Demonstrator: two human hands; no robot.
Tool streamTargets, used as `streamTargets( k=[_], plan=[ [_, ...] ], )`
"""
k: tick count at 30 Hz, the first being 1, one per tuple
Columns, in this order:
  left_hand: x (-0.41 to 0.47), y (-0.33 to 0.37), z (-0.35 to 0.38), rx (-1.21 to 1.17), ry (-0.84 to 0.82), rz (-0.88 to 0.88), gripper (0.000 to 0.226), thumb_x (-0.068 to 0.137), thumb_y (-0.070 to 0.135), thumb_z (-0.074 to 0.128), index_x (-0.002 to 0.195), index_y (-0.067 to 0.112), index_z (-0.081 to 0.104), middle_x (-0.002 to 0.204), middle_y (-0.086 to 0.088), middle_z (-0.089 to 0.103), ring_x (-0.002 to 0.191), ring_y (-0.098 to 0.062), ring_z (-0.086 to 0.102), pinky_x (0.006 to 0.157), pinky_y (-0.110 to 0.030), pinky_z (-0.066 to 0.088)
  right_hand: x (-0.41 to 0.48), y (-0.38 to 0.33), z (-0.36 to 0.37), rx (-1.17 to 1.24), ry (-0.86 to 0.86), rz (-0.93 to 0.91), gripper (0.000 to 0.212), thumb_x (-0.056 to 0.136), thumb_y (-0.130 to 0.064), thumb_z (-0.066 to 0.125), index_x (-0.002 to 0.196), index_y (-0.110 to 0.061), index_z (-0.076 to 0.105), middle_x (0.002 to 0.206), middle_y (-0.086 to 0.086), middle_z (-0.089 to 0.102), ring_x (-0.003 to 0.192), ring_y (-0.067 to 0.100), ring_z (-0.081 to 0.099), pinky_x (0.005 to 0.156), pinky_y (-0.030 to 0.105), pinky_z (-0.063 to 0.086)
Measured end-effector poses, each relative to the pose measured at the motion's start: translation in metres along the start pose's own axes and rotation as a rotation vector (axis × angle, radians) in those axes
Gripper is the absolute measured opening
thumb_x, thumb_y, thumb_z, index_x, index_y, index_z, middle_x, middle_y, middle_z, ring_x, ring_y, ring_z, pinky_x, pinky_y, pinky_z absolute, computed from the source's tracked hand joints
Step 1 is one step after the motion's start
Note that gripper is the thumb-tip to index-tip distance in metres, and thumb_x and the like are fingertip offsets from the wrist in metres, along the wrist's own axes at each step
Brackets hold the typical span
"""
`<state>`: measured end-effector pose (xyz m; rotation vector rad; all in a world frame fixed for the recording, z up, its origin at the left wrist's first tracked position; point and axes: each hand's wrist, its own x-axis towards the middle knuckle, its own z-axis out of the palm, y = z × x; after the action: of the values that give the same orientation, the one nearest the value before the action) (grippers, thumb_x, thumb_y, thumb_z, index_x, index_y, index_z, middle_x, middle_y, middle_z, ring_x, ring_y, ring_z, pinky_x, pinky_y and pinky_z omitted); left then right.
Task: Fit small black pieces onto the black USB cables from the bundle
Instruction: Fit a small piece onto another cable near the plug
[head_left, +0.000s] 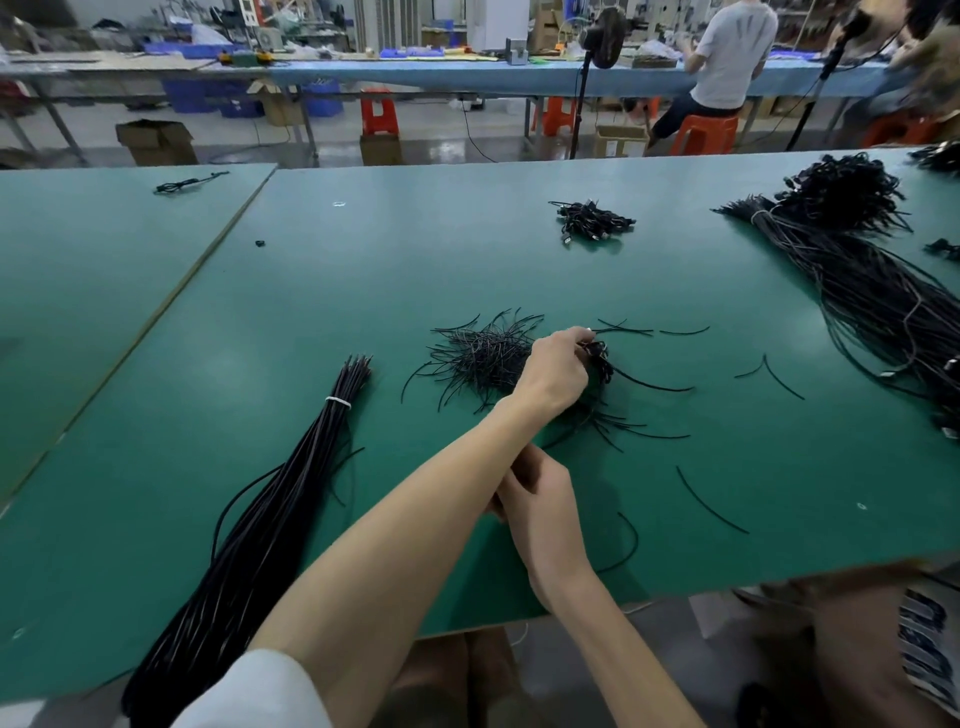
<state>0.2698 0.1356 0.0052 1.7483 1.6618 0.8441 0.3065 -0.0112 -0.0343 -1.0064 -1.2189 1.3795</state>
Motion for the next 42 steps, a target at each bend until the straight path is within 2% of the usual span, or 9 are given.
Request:
streamTargets(
  k=[5,8,14,19,22,26,33,37,42],
  plan=[
    [0.000,-0.002,0.003,0.174,0.003,0.067,0.063,0.087,-0.012,0.042,0.140,0.015,0.062,0.131,-0.014,0.068,0.122,-0.032,0.060,0.107,-0.040,0.047,-0.001,-0.001,0.001,-0.062,0.018,-0.016,0.043,0.100,-0.004,0.056,0.063,-0.027,0.056,0.055,-0.009,0.053,0.049,0.005,0.043,0.051,0.019,0.037],
    [0.004,-0.002,0.008,0.354,-0.041,0.120,0.061,0.090,-0.005,0.046,0.144,0.020,0.058,0.130,-0.011,0.068,0.128,-0.031,0.053,0.111,-0.041,0.031,-0.002,-0.002,0.001,-0.059,0.019,0.005,0.055,0.098,0.001,0.053,0.056,-0.036,0.056,0.053,-0.012,0.050,0.050,0.004,0.039,0.050,0.018,0.035],
    [0.006,0.003,0.019,0.538,-0.240,0.221,0.073,0.094,0.000,0.042,0.159,0.032,0.034,0.152,0.001,0.049,0.134,-0.028,0.034,0.109,-0.051,0.018,0.000,0.001,-0.001,-0.079,0.095,0.009,0.031,0.092,0.004,0.051,0.068,-0.014,0.046,0.056,-0.007,0.041,0.056,0.010,0.031,0.051,0.026,0.028],
    [-0.004,0.006,0.014,0.520,-0.192,0.297,0.061,0.106,0.014,0.037,0.162,0.033,0.023,0.145,0.003,0.055,0.129,-0.026,0.038,0.105,-0.051,0.019,0.000,0.000,-0.003,-0.104,0.066,0.012,0.040,0.091,0.004,0.052,0.063,-0.024,0.050,0.054,-0.011,0.046,0.053,0.008,0.035,0.052,0.025,0.031],
    [-0.012,0.006,-0.013,0.337,-0.043,0.219,0.051,0.104,0.011,0.037,0.151,0.028,0.048,0.136,0.005,0.064,0.126,-0.022,0.050,0.104,-0.046,0.021,-0.001,-0.002,0.000,-0.090,-0.005,0.014,0.040,0.099,-0.004,0.057,0.068,-0.030,0.062,0.060,-0.006,0.058,0.053,0.010,0.049,0.052,0.022,0.039],
    [-0.040,-0.021,-0.068,0.234,0.049,0.111,0.037,0.098,0.005,0.047,0.121,0.021,0.073,0.123,0.002,0.071,0.118,-0.021,0.062,0.112,-0.043,0.033,-0.002,-0.002,0.000,-0.072,0.042,-0.016,0.015,0.103,-0.012,0.060,0.093,-0.014,0.072,0.070,0.000,0.067,0.060,0.013,0.061,0.053,0.024,0.044],
    [-0.116,-0.108,-0.137,0.712,0.254,-0.278,0.037,0.102,0.029,0.056,0.129,0.004,0.051,0.131,-0.019,0.047,0.124,-0.038,0.043,0.104,-0.046,0.035,-0.003,0.000,0.001,-0.125,0.036,-0.052,0.017,0.104,-0.011,0.057,0.096,-0.014,0.072,0.073,-0.001,0.069,0.061,0.013,0.063,0.052,0.023,0.045],
    [-0.152,-0.132,-0.140,0.825,0.294,-0.351,0.040,0.104,0.041,0.051,0.120,0.005,0.050,0.125,-0.018,0.047,0.118,-0.037,0.044,0.096,-0.045,0.039,-0.005,0.000,0.001,-0.147,0.012,-0.056,0.017,0.104,-0.013,0.057,0.097,-0.015,0.071,0.073,-0.001,0.069,0.061,0.013,0.063,0.053,0.023,0.045],
    [-0.156,-0.135,-0.137,0.796,0.301,-0.341,0.030,0.108,0.030,0.045,0.111,0.001,0.054,0.118,-0.018,0.048,0.111,-0.036,0.046,0.089,-0.042,0.042,-0.007,0.001,0.008,-0.313,-0.073,-0.079,0.012,0.103,-0.024,0.060,0.097,-0.019,0.069,0.076,-0.002,0.071,0.061,0.011,0.066,0.060,0.022,0.049]
  ],
)
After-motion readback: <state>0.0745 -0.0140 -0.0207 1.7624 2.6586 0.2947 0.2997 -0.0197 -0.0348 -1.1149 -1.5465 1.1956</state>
